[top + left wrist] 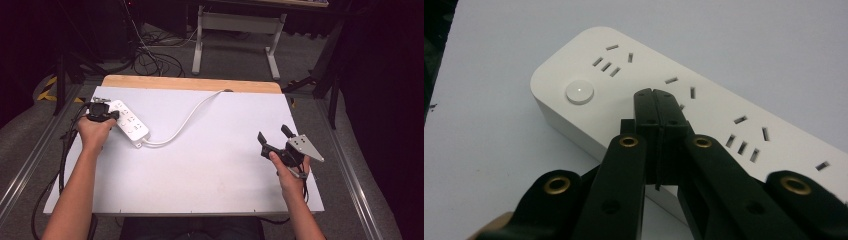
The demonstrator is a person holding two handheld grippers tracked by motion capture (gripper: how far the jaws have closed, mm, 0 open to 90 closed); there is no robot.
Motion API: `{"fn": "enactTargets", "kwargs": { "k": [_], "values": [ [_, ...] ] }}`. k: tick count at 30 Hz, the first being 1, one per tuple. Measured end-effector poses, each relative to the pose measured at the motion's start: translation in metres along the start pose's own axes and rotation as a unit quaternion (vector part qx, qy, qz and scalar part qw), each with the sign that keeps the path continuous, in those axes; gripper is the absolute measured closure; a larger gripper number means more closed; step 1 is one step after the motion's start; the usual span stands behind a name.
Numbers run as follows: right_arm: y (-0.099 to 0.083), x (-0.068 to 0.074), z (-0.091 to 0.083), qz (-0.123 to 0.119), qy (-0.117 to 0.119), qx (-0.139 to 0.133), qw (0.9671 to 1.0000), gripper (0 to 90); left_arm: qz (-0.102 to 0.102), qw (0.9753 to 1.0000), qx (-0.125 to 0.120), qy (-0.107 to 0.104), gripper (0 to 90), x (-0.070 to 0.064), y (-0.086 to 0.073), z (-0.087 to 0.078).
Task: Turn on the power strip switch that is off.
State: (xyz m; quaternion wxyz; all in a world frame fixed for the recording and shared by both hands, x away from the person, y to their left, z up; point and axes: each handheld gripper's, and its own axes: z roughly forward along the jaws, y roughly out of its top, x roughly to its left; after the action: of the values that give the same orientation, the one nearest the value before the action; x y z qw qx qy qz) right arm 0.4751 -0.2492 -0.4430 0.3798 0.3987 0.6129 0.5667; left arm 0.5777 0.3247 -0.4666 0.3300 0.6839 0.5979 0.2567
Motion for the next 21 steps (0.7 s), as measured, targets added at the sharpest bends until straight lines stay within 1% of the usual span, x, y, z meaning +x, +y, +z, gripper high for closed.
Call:
{"fn": "enactTargets", "kwargs": {
  "k": [2,7,12,13,14,16,17,21],
  "values": [
    [0.0,0.0004,0.0001,0.0,0.001,0.0,1.0,10.7,0.001,1.0,-0.001,0.002,90.0,-0.0007,-0.0006,-0.0003],
    [-0.0001,0.0019,0.0005,0.0,0.002,0.001,1.0,10.7,0.0,1.0,-0.007,-0.001,90.0,0.0003,-0.0019,-0.0003],
    [-0.0003,0.0017,0.0012,0.0,0.003,0.002,1.0,10.7,0.006,0.9999,-0.012,0.0,90.0,-0.0002,-0.0034,-0.0002],
    [-0.0003,0.0016,0.0013,0.0,0.003,0.002,1.0,10.7,0.001,0.9998,-0.02,0.0,90.0,0.0003,-0.0039,-0.0003],
    [-0.0003,0.0015,0.0015,0.0,0.003,0.002,1.0,10.7,-0.005,0.9998,-0.02,-0.003,90.0,0.0012,-0.0038,-0.0005],
    [-0.0005,0.0015,0.0019,0.0,0.003,0.002,1.0,10.7,-0.004,0.9998,-0.021,-0.006,90.0,0.002,-0.0042,-0.0007],
    [-0.0006,0.0016,0.0019,0.002,0.004,0.003,1.0,10.7,-0.006,0.9997,-0.022,-0.006,90.0,0.002,-0.0044,-0.0006],
    [-0.0006,0.0013,0.0028,0.0,0.004,0.002,1.0,10.7,-0.002,0.9997,-0.025,-0.004,90.0,0.0017,-0.0043,-0.0007]
  ]
}}
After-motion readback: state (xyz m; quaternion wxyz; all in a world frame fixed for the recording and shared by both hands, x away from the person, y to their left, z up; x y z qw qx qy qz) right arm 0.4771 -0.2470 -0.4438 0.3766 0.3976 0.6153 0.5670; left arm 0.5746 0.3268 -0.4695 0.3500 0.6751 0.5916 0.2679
